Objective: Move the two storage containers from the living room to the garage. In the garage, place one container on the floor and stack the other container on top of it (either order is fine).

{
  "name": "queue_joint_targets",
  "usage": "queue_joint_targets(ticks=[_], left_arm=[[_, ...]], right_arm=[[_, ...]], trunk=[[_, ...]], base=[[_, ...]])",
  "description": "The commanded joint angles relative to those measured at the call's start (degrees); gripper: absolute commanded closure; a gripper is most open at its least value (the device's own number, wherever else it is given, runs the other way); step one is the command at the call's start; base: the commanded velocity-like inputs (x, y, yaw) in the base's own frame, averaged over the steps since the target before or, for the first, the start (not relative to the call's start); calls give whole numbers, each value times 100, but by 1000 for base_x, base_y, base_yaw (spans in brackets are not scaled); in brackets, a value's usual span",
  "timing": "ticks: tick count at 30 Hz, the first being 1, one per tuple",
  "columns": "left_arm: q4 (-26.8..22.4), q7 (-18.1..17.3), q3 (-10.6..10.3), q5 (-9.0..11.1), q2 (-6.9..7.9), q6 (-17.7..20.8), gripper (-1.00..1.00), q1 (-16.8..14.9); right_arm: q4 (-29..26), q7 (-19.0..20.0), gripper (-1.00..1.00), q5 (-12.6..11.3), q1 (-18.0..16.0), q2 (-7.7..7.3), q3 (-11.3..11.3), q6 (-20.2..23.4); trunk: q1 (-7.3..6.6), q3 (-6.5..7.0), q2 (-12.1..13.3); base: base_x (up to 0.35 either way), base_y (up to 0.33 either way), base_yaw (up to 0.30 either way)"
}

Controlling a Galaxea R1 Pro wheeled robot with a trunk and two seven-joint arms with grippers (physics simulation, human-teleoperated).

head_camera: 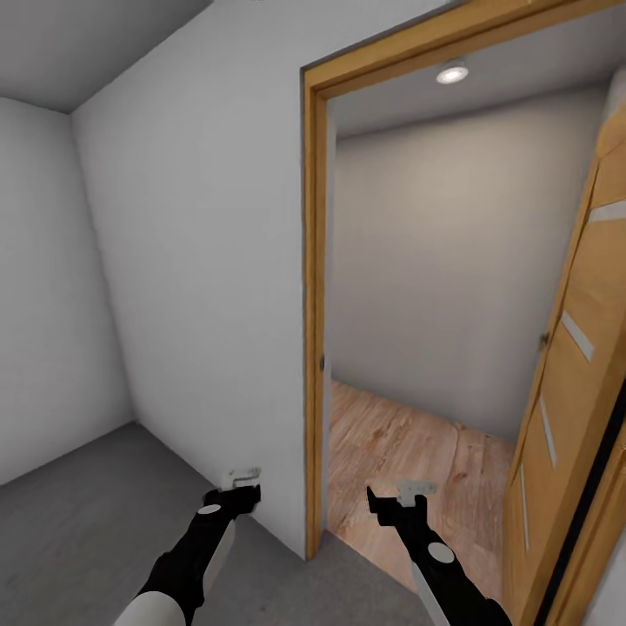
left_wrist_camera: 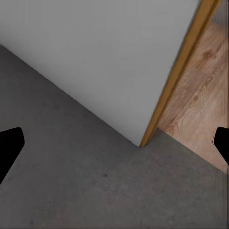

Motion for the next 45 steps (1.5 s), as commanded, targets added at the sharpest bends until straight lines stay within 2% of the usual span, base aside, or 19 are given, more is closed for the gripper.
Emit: queue_joint_targets(ticks=[1, 22, 38, 45], left_arm=[[-11, 1, 19, -17, -5, 32, -100, 1], [-11, 1, 19, -17, -5, 29, -100, 1], [-11, -17, 19, -9, -10, 21, -100, 1], [-11, -25, 17, -8, -8, 23, -100, 1]], right_arm=[[1, -28, -100, -59, -3, -4, 20, -6], [1, -28, -100, -59, -3, -3, 22, -3], [79, -32, -100, -59, -3, 3, 23, -10], [91, -28, -100, -59, -3, 3, 23, -10]], trunk=[[2, 4, -4], [2, 135, -4], [2, 142, -4], [2, 165, -4]], base=[[0, 0, -223], [0, 0, -221], [0, 0, -22], [0, 0, -183]])
